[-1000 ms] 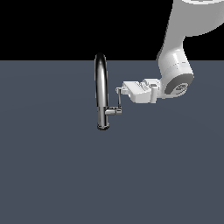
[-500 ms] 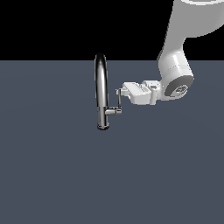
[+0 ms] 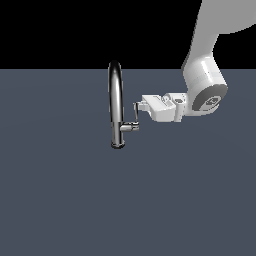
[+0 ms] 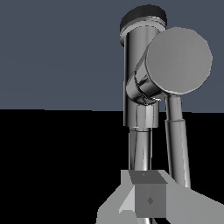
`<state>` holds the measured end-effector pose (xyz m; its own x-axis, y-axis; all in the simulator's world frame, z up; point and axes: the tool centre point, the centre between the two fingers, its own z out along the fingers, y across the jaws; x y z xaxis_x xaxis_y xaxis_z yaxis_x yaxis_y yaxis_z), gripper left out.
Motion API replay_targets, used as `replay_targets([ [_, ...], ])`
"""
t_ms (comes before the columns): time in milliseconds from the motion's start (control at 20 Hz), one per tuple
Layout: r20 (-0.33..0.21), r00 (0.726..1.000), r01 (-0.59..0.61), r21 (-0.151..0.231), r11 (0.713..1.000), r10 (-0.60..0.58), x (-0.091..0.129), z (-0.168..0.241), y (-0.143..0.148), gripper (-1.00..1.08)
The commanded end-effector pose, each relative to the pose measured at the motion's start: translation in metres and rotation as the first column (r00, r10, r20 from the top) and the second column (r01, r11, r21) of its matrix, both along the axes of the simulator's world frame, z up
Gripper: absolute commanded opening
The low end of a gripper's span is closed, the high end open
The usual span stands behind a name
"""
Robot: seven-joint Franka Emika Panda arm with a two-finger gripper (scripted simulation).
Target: Turn on the faucet by rotating a designated handle.
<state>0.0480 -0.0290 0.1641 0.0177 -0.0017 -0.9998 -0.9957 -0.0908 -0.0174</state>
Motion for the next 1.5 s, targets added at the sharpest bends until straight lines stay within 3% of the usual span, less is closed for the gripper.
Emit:
replay_targets([
  [0,-0.002,1.000,-0.004,0.003,1.000,0.004,-0.008,0.001,0.000,-1.00],
  [450,-0.002,1.000,-0.004,0.003,1.000,0.004,-0.033,0.004,-0.002,-1.00],
  [550,0.001,1.000,0.009,-0.005,1.000,-0.009,-0.028,0.003,-0.008,-1.00],
  [1300,-0.002,1.000,-0.004,0.003,1.000,0.004,-0.084,-0.035,-0.007,-1.00],
  [1450,0.019,1.000,0.009,-0.007,1.000,-0.009,-0.075,-0.031,-0.013,-1.00],
])
